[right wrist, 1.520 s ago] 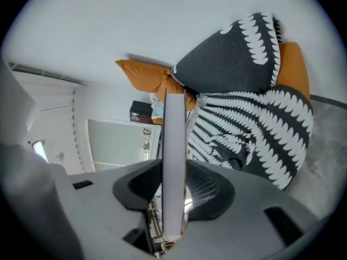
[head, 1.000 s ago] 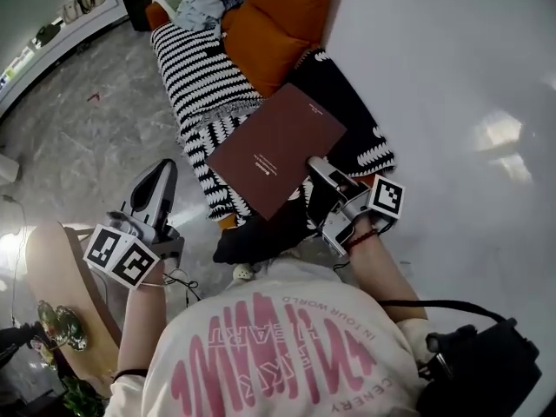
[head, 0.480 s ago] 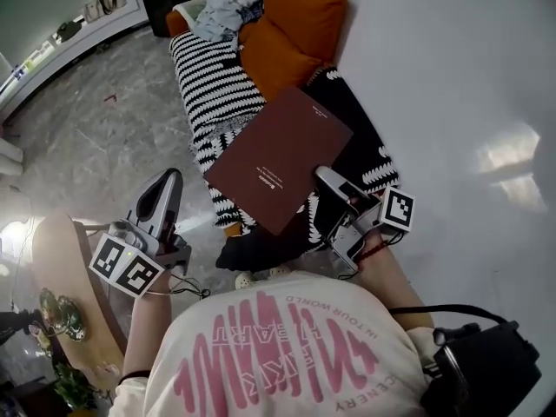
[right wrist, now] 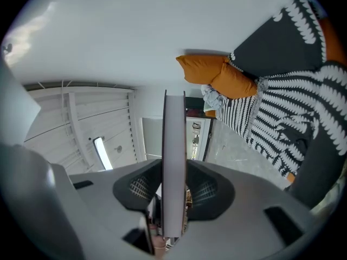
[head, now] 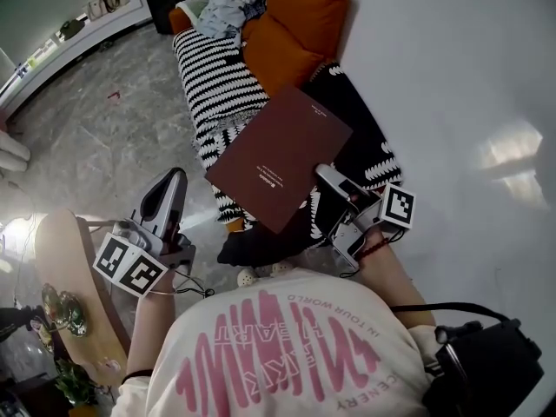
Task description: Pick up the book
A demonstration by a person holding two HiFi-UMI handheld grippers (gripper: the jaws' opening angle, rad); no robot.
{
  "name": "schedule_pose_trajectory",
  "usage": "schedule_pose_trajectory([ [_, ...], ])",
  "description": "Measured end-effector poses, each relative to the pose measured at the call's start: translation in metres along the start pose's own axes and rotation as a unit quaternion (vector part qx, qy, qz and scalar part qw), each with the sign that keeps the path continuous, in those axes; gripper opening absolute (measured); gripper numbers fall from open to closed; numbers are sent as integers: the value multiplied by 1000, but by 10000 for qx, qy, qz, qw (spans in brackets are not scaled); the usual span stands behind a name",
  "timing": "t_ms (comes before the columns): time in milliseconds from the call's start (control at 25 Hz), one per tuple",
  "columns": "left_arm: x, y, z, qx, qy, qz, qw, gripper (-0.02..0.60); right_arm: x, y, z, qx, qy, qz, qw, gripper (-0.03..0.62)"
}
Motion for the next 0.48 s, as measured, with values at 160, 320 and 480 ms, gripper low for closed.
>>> schedule_pose_trajectory([
  [160,2,-3,9,-8,38,-69,10000,8,-9,4,0,67,-5,30,10000,147],
  [320,-3,-7,8,-15,62,-78,9999,8,-10,2,3,46,-24,22,10000,147],
  [480,-11,-5,4,-30,73,-71,9999,8,-5,-3,0,50,20,20,10000,147],
])
Point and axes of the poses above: the fingertips, and each gripper's own axes: x forward along the fingers, z to its right, y out of its top, the point moved 6 cm from there along -x, backward along the fingers, and after that the axes turned 2 degrees about -z, right-handed, at the moved point
